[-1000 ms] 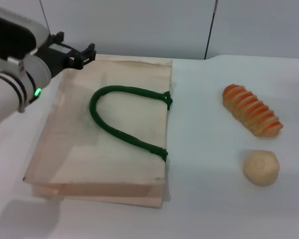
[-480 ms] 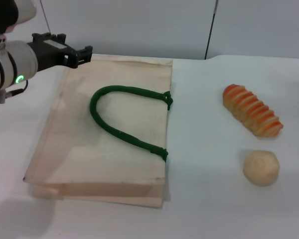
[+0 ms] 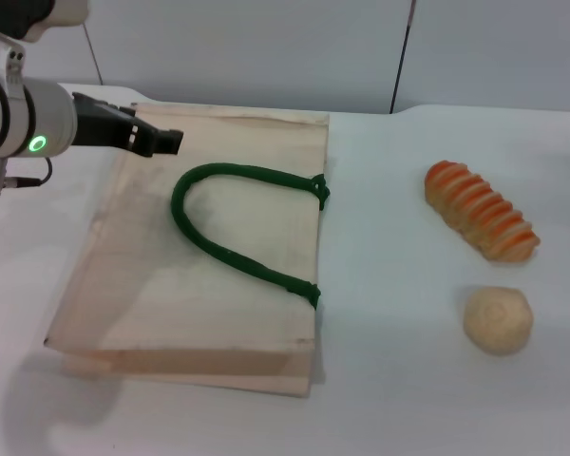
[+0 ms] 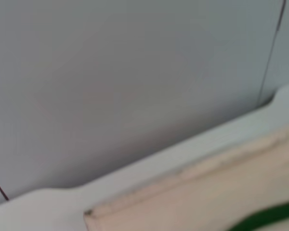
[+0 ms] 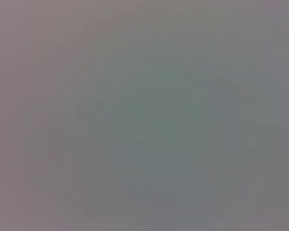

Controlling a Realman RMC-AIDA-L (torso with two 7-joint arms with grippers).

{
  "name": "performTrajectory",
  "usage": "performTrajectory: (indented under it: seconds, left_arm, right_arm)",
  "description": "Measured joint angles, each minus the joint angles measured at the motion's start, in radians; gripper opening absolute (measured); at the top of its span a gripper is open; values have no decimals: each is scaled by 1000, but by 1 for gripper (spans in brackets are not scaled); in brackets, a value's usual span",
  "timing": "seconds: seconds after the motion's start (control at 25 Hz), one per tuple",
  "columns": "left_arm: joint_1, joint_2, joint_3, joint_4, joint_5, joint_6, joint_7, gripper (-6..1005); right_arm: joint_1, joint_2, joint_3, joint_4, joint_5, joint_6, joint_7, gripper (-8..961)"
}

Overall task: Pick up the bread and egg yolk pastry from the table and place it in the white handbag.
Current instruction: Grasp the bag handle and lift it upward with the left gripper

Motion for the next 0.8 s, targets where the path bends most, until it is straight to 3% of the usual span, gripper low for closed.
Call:
performTrajectory:
  seconds: [0.24, 0.8]
  left_arm:
    - [-83, 0, -53, -35, 91, -156, -11, 713]
    - [-136, -6, -39, -139, 108, -160, 11, 702]
  right_arm:
    - [6, 0, 0, -1, -4, 10, 0, 769]
    - [14, 1, 0, -2, -6, 14, 0, 769]
